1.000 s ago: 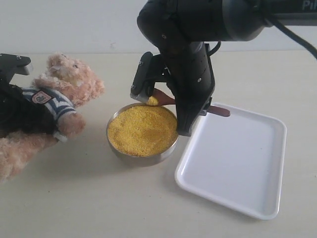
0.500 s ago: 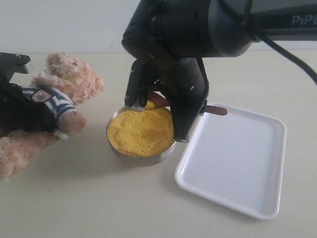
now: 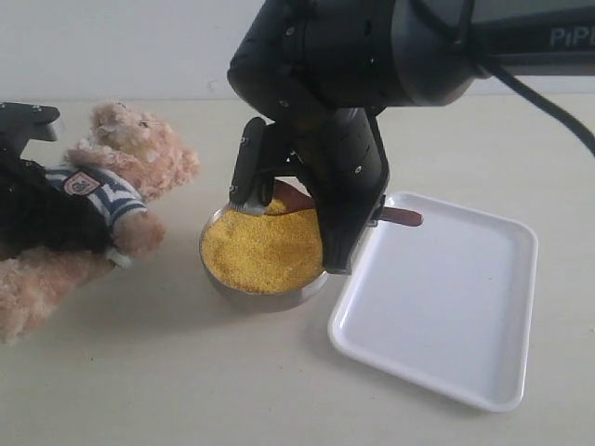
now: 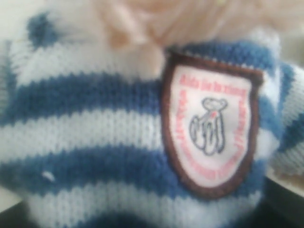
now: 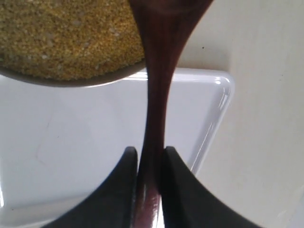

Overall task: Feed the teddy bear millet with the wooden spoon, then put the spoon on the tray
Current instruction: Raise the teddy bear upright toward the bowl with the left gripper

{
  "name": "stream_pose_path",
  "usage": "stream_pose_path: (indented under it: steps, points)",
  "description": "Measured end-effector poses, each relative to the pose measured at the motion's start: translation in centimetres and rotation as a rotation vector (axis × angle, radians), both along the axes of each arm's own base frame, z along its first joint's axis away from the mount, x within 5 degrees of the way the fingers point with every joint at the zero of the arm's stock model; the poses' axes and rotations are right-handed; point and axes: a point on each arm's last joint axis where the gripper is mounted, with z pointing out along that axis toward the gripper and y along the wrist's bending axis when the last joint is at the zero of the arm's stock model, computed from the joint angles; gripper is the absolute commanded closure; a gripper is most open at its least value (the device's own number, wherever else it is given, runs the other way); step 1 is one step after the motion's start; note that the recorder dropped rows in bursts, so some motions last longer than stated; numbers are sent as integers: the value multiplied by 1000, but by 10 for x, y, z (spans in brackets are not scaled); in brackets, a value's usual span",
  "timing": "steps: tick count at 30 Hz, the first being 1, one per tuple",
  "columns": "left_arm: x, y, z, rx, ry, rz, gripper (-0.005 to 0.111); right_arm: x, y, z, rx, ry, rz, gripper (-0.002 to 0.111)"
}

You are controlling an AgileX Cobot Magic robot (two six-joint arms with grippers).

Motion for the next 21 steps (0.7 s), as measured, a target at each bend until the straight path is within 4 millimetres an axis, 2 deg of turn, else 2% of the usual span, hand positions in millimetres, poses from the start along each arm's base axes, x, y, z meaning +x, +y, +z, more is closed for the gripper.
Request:
stream_pose_path:
  steps: [8, 14, 21]
  points:
    - [-4, -18, 0, 5, 10, -81, 103, 2, -5, 4, 10, 1, -9, 109]
    - [-5, -18, 1, 5, 15, -89, 103, 2, -14, 23, 52, -25, -25, 109]
    - [-11, -22, 18, 17, -39, -128, 103, 1, -15, 26, 60, -27, -27, 109]
